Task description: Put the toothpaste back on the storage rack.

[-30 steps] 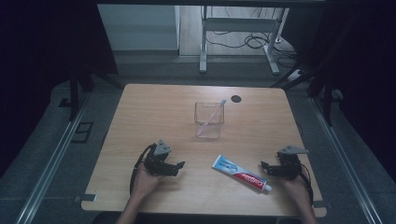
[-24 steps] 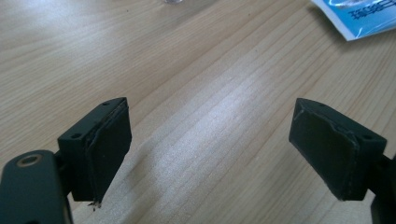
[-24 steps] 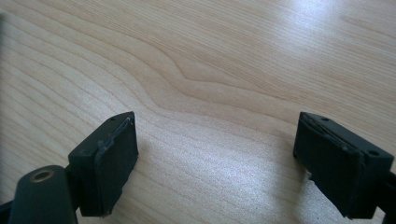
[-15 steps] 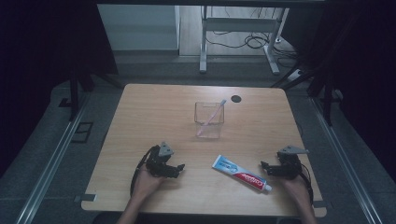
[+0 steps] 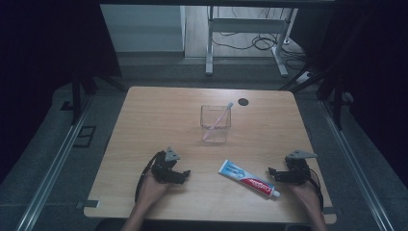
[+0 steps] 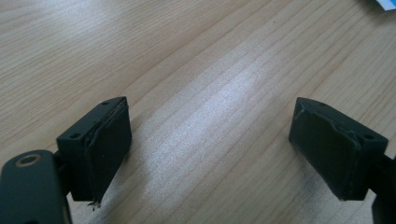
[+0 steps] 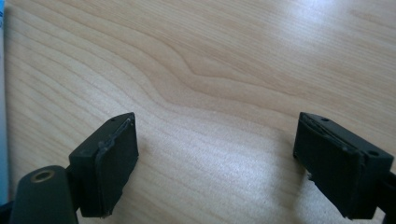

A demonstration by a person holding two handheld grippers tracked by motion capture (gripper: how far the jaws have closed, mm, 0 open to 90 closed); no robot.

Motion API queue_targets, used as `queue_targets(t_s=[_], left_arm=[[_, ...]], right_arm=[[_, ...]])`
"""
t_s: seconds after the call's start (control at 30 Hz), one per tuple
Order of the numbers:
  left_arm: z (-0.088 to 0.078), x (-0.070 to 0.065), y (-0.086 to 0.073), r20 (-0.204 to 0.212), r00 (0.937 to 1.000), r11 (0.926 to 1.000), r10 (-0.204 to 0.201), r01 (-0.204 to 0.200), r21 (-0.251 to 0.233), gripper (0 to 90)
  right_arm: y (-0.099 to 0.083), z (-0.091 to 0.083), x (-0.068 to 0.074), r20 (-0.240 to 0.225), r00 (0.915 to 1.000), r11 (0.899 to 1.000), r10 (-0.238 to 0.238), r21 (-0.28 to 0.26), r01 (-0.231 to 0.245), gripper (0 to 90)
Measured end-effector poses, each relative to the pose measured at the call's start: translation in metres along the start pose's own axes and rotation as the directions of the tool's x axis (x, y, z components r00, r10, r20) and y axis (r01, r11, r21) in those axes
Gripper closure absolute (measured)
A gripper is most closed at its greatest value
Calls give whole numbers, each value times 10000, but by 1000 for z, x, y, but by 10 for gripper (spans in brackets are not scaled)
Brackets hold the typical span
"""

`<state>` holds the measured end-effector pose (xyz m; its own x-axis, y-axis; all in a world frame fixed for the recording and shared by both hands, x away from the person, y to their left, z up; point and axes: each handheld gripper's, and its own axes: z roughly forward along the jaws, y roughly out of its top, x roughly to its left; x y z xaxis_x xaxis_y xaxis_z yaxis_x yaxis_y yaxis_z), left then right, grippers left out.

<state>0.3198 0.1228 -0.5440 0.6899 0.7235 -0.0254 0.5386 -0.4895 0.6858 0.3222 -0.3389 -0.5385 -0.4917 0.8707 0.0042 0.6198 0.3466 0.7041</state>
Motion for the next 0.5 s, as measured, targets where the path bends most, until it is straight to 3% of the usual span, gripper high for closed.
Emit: queue_targets(t_s=[0.37, 0.5], left_arm=[[0, 0, 0, -4, 10000, 10000, -4, 4, -11, 130], [0, 0, 0, -5, 10000, 10000, -5, 5, -14, 130]], right_arm=[[3, -8, 4, -632, 9970, 9968, 442, 694, -398, 124], [0, -14, 4, -828, 9959, 9966, 352, 778, -288, 111]])
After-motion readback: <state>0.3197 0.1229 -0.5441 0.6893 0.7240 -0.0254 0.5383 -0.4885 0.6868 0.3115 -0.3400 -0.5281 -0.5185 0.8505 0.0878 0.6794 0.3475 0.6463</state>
